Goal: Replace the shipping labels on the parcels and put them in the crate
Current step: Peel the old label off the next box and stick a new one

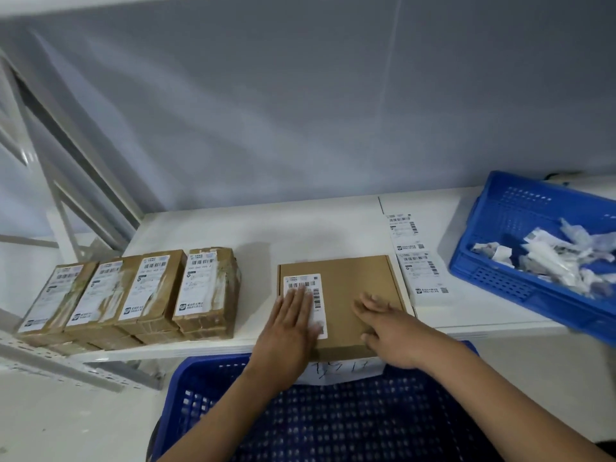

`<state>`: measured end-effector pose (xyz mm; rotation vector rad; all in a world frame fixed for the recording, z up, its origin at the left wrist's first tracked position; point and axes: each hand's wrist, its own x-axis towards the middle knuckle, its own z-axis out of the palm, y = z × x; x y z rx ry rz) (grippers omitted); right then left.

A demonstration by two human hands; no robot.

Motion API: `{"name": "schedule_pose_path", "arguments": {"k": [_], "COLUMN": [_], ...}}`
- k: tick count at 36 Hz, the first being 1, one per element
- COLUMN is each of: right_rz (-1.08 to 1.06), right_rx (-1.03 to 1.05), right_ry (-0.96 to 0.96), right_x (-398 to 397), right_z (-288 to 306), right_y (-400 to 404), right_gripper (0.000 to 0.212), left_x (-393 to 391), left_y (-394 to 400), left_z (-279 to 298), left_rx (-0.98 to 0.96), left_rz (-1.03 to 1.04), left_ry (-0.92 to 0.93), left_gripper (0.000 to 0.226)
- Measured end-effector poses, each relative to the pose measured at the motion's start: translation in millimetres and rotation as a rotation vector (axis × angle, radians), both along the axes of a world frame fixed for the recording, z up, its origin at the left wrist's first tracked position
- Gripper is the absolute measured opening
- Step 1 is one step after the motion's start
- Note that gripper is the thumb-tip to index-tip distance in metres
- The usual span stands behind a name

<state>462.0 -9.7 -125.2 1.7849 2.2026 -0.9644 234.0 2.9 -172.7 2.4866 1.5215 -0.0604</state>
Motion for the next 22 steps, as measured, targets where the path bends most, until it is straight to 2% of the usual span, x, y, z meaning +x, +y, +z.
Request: {"name": "schedule_pose_path", "arguments": {"k": [7,11,12,16,19,22], "right_rz": [0.029,0.034,0.033,0.029,0.021,-0.001], "right_rx": [0.011,0.010,0.010,0.006,0.011,0.017], "right_ry": [-0.017,-0.036,-0.039,-0.035,-0.025,-0.002], "right_x": [-2,-3,-4,-4,-2,-2], "right_z": [0,-4,-5,-8,-10,-11], "right_y": [1,4,5,7,7,5], "right_gripper": [0.069,0.069,0.069,0.070,0.070,0.070], "left_x": [12,20,22,24,25,23], "left_y": [18,34,38,45,42,34], "left_z": [-4,-6,-7,-9,-9,-9], "left_rx": [0.035,0.033,0.032,0.035,0.058,0.051], "left_rz": [0.060,0.109,0.126,0.159,0.147,0.124], "left_ry": [0.025,0.030,0.023,0.026,0.019,0.009], "left_gripper": [0.090,0.114,0.112,0.074,0.069,0.079]}}
